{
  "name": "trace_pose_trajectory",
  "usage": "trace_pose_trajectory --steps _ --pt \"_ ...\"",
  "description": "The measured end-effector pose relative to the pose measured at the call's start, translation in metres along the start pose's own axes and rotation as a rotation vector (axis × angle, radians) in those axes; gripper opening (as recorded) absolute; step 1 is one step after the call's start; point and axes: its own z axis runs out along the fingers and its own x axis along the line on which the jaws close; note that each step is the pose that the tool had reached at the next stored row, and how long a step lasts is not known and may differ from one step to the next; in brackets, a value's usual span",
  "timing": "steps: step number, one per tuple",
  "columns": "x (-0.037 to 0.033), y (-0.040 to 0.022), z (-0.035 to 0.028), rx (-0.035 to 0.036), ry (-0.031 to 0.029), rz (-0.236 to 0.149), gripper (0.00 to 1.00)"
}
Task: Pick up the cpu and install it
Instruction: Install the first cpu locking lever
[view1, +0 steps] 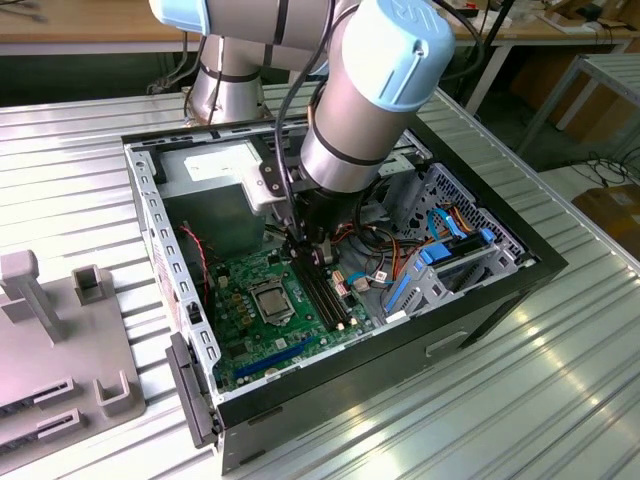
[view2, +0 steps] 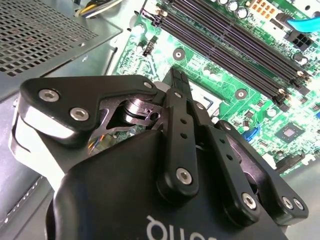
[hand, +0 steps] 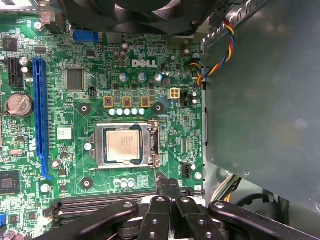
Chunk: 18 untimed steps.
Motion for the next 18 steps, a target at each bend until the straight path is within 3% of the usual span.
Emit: trace_pose_trajectory --steps 8,9,10,12,13,18 --pt "0.0047 -0.0002 0.0027 0.0001 0.0103 0.000 0.11" --pt "0.0051 -0.0003 0.0026 0.0002 0.0172 0.000 0.11" --pt "0.0053 -0.0003 0.0026 0.0004 0.0289 0.001 0.11" --pt "0.0053 -0.0002 0.0026 0.0008 0.0468 0.001 0.11" --pt "0.0053 -0.0002 0.0027 0.0013 0.0633 0.002 0.11" --pt "0.0055 -0.0003 0.0040 0.0022 0.0984 0.003 0.11"
